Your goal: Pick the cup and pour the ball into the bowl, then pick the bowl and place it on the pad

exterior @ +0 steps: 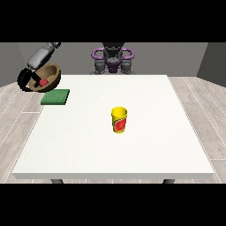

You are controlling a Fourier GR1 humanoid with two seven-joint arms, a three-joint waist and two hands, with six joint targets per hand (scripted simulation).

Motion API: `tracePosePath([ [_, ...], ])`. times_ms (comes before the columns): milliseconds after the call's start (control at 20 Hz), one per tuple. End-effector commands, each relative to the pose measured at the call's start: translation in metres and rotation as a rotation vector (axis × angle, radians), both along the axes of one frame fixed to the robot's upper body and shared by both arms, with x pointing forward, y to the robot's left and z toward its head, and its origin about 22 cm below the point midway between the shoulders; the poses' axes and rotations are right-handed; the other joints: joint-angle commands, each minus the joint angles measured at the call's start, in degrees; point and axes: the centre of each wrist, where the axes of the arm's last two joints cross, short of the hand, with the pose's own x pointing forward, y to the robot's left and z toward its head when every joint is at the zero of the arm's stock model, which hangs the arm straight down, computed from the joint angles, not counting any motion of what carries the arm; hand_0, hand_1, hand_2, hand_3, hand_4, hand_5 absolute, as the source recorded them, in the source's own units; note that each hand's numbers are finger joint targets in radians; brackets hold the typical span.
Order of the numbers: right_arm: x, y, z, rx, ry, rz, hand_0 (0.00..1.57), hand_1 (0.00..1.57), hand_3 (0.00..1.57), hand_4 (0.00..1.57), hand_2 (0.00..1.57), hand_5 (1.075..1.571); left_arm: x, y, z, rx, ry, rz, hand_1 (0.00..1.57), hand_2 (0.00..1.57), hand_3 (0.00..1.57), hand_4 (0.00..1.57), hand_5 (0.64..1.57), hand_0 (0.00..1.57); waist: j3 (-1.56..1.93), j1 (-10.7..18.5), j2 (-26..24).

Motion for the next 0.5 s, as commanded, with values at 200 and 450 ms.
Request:
tracePosePath([
  [200, 0.017, 0.036, -0.020, -0.039, 0.080, 0.037, 1.57, 1.57, 1.16, 1.20, 1.57, 1.570, 0.010, 0.009, -0.026, -0.001, 0.051, 0.016, 0.00, 0.00, 0.00, 0.00, 1.531, 0.00, -0.06, -0.32, -3.16],
  [450, -0.008, 0.004, -0.047, 0.080, 0.057, -0.004, 1.57, 1.57, 1.13, 1.12, 1.57, 1.568, -0.008, 0.005, -0.002, 0.011, -0.004, -0.012, 0.00, 0.00, 0.00, 0.00, 1.525, 0.00, 0.06, 1.26, 0.23],
])
